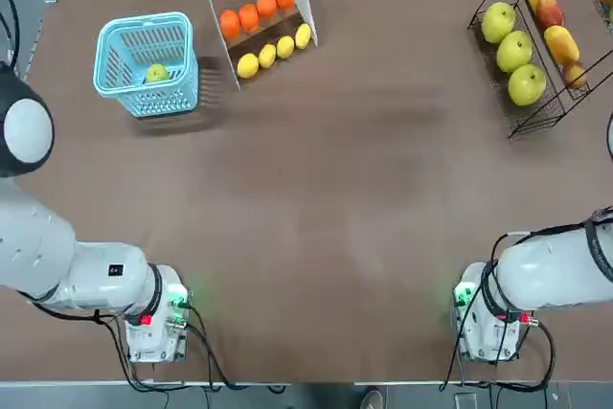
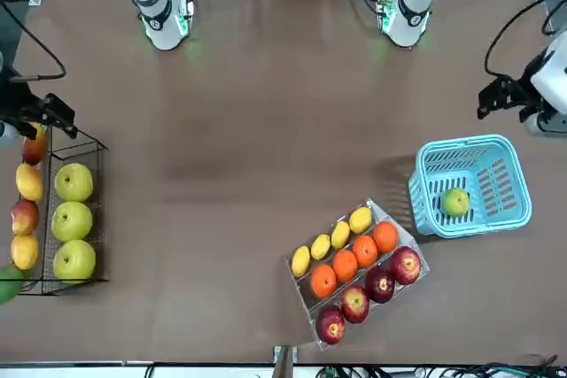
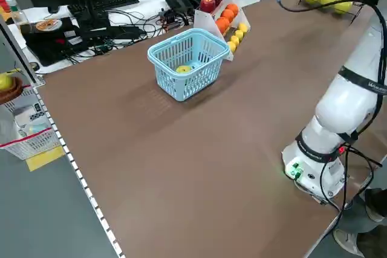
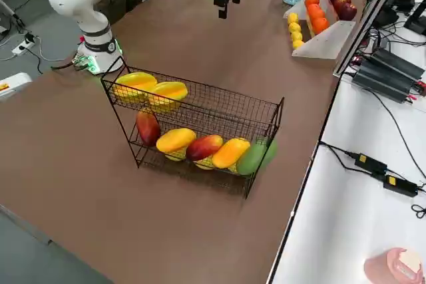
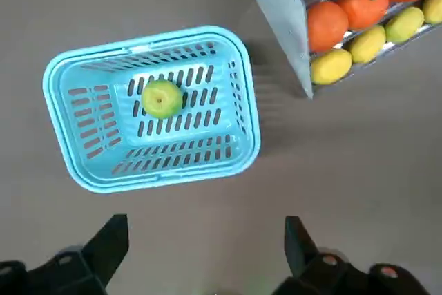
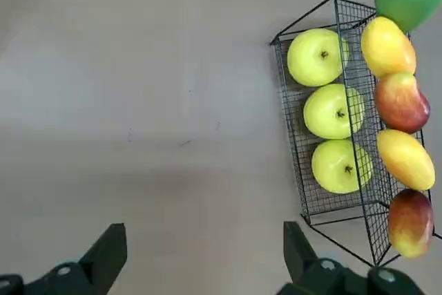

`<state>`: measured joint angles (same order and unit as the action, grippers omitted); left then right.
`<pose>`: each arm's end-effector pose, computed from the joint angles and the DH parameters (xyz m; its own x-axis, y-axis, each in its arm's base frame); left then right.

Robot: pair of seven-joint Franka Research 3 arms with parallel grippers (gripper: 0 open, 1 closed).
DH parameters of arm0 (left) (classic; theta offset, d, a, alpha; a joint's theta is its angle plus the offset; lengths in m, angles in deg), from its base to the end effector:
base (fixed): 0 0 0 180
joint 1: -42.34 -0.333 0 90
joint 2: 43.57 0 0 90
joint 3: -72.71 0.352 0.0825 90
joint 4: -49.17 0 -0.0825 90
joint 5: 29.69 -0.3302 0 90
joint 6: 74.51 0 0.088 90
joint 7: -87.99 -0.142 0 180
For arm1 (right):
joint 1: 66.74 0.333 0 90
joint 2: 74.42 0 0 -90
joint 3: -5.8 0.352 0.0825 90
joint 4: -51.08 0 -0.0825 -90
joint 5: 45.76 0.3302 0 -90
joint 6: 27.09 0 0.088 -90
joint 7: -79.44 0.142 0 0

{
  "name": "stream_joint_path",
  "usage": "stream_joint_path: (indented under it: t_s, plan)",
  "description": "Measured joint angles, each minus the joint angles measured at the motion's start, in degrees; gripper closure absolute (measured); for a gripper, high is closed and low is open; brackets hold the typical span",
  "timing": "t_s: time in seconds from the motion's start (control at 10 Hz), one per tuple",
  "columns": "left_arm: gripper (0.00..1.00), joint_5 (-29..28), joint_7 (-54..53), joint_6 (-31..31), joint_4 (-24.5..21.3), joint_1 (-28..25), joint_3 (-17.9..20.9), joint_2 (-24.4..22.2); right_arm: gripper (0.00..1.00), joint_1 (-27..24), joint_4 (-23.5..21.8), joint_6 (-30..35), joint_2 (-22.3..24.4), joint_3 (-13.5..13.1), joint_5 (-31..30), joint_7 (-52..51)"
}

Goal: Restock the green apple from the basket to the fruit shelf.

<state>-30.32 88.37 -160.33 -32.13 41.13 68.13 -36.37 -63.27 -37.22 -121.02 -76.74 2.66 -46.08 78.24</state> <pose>0.5344 -0.0267 0.6172 0.9976 -0.0511 -0.0464 -0.0513 -0.9987 -0.0013 0.5238 0.0029 0.6236 0.9980 0.0272 0.0576 0.0268 -0.9996 0.0090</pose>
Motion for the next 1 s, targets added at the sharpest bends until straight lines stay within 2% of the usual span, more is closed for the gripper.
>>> stream_joint_path:
  t_s: [0.5, 0.8, 1.0]
  plan:
    - [0.01, 2.0, -0.3, -6.9, -1.0, -7.4, 0.2, 9.2, 0.00, 0.0, 0.0, 0.1, 0.0, 0.0, 0.9, 0.0]
    - [0.04, 1.1, -0.4, -13.5, -7.1, -8.5, 0.3, 10.5, 0.00, -0.1, 0.0, 0.5, 0.0, -0.1, 1.0, 0.0]
    - [0.05, 0.6, -0.6, -20.1, -11.8, -10.3, 0.3, 10.4, 0.00, -0.1, 0.0, 0.7, 0.0, -0.2, 1.1, 0.0]
